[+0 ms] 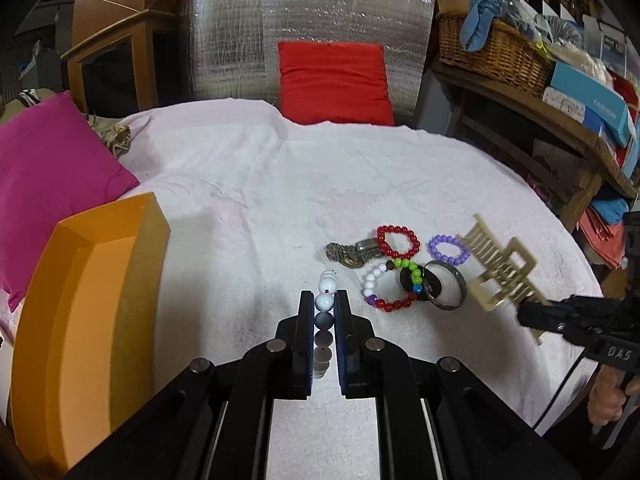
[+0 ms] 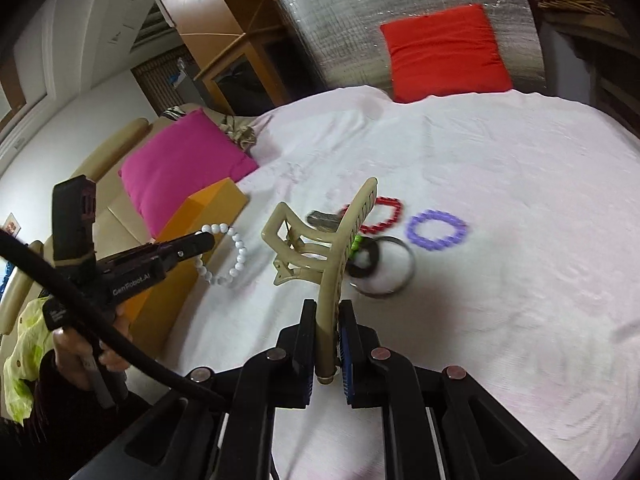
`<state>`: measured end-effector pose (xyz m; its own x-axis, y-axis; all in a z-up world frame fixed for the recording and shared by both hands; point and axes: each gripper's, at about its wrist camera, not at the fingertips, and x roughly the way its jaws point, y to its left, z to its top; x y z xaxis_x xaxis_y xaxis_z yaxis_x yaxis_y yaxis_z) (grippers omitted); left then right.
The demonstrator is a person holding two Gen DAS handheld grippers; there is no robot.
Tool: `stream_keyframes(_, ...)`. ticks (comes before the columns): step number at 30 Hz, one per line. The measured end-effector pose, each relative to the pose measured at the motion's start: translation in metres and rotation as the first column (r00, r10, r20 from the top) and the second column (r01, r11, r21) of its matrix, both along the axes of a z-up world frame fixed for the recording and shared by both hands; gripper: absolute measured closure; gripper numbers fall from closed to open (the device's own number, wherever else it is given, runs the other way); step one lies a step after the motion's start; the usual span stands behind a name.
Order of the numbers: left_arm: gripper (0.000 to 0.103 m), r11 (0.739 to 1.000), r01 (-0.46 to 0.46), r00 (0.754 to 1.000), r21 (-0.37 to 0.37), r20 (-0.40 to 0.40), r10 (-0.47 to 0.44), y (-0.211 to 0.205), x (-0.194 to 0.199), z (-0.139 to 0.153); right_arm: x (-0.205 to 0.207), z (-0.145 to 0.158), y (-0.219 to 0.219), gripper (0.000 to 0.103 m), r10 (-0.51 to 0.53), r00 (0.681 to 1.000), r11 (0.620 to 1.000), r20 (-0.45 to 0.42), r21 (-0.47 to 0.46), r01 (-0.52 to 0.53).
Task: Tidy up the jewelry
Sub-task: 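Lift and carry the bracelet and claw clip toward the orange box with both grippers, then lower the white bracelet into the orange box and open the left gripper while the right releases the claw clip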
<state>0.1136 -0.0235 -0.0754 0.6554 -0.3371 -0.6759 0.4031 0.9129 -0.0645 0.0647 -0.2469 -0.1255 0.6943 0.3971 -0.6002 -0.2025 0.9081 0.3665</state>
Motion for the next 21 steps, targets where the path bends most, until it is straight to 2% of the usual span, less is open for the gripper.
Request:
stream_keyframes(7,0.093,0.997,-0.076,0.994,-0.008,0.08,0.076,0.028,-0.008,0.019,0.012,0.002,0.037,0.091,0.04,0.999,0.998,0.017,0.038,-0.041)
stream_keyframes(13,0.093,0.985,-0.172,0.978,-0.008,0.118,0.172,0.064,-0.009,0.027,0.026,0.002,0.075,0.091,0.095,0.995,0.995,0.018,0.02,-0.096)
stream_keyframes(17,0.093,0.964,-0.264,0.955,0.004,0.141,0.261,0.091,-0.009,0.03,0.039,0.006,0.101,0.091,0.128,0.992,0.992,0.019,0.01,-0.128)
stream_keyframes(21,0.093,0.929,-0.369,0.917,0.035,0.174,0.358,0.117,-0.011,0.03,0.051,0.015,0.128,0.091,0.16,0.987,0.987,0.035,-0.008,-0.159)
